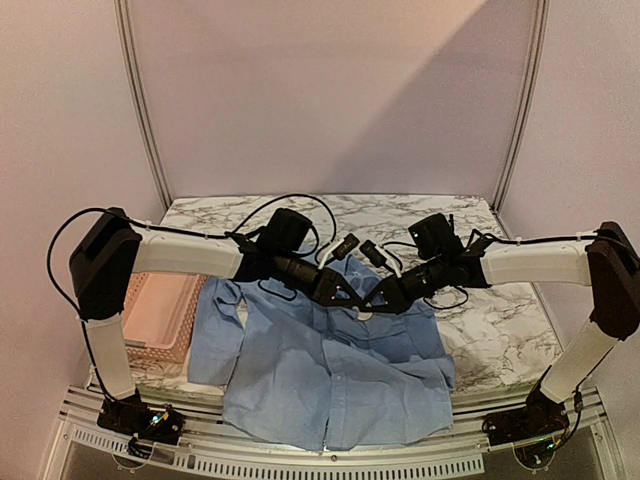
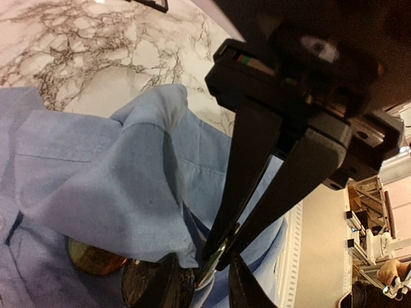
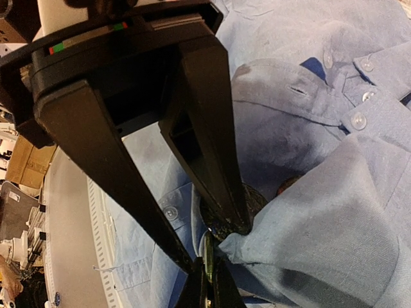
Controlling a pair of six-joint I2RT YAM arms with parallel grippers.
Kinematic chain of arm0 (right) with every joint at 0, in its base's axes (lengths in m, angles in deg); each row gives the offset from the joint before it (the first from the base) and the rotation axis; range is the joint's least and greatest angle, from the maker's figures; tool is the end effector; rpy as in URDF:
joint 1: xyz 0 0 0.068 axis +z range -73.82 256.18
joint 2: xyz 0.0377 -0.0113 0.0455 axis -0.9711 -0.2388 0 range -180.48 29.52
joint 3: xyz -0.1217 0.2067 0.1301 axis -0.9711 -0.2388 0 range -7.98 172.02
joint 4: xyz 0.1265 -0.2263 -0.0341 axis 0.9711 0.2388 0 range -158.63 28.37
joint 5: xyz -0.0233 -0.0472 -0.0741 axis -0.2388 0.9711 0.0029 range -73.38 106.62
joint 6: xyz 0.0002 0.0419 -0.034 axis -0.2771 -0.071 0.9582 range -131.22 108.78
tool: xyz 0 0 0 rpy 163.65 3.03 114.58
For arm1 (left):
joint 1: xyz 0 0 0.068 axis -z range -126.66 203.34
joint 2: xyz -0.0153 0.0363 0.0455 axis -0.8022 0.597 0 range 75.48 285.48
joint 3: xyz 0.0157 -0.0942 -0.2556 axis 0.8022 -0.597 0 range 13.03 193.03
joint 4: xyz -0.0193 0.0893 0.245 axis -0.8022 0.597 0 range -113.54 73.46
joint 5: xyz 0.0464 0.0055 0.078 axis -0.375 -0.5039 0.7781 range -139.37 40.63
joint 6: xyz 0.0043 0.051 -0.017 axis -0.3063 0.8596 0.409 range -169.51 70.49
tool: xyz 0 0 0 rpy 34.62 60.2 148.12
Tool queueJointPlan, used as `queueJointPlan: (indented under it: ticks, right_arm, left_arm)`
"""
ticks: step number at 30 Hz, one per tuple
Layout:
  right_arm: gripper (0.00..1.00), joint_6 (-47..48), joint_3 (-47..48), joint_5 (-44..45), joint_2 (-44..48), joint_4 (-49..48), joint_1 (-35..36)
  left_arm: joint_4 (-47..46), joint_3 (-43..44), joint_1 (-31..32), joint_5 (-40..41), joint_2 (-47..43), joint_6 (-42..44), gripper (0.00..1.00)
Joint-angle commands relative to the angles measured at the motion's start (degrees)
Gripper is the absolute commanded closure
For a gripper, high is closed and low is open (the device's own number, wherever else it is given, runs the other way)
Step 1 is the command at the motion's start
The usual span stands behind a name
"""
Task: Remove the brooch from the garment
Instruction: Pass from the right arm to the left, then pass from the left arm to the right
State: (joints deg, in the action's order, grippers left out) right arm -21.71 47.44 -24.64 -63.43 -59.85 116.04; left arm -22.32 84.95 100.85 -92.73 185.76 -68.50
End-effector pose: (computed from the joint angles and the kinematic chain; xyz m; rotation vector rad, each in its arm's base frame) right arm 0.2414 0.2321 0.2027 -0.9827 2.2854 1.2576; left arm 0.2642 -0.3246 0.1925 1.0345 2.2324 -1.4282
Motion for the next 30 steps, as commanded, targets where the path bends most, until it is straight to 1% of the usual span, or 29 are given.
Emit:
queueJointPlan:
  ticks: [1, 6, 10, 14, 16, 17, 20, 21, 23, 25, 30]
  right_arm:
    - [1.00, -0.4, 0.0, -2.0, 2.1, -2.6, 0.6]
    - [1.00, -0.1, 0.1, -2.2, 1.9, -2.5, 0.7]
    - [1.00, 0.1, 0.1, -1.8, 2.1, -2.5, 0.7]
    - [0.95, 0.0, -0.3, -0.1, 2.3, -3.1, 0.6]
    - [0.90, -0.2, -1.2, 1.1, 2.5, -4.1, 0.6]
    - [0.84, -0.6, -1.9, 1.8, 2.8, -5.2, 0.6]
    - [0.62, -1.9, -4.7, 4.4, 4.6, -8.0, 0.5]
    - [0.56, -2.9, -6.1, 5.4, 5.2, -10.2, 0.4]
    - [0.48, -5.0, -9.1, 6.5, 7.0, -13.9, 0.2]
    - [0.42, -7.4, -11.8, 8.0, 9.5, -16.6, 0.3]
    - [0.36, -12.8, -18.4, 14.0, 13.4, -21.5, 0.5]
  left_arm:
    - [-0.2, 0.0, 1.7, -0.9, 2.0, -0.4, 0.75]
    - [-0.2, 0.2, 1.8, -2.3, 2.5, -0.4, 0.85]
    - [-0.2, 0.4, 1.9, -3.7, 2.7, -0.2, 0.89]
    - [0.0, 0.7, 1.9, -4.2, 2.9, 0.3, 1.00]
    - [0.6, 0.7, 1.9, -4.0, 3.1, 0.7, 1.00]
    - [0.9, 0.8, 1.9, -3.8, 3.2, 0.9, 1.00]
    - [2.3, 1.2, 1.9, -2.8, 3.4, 1.7, 1.00]
    - [2.6, 1.4, 1.8, -2.6, 3.5, 1.8, 1.00]
    - [2.7, 1.4, 1.7, -2.2, 3.4, 1.9, 1.00]
    - [2.7, 1.3, 1.6, -1.8, 3.4, 1.8, 1.00]
    - [2.3, 1.3, 1.4, -1.7, 3.1, 1.2, 1.00]
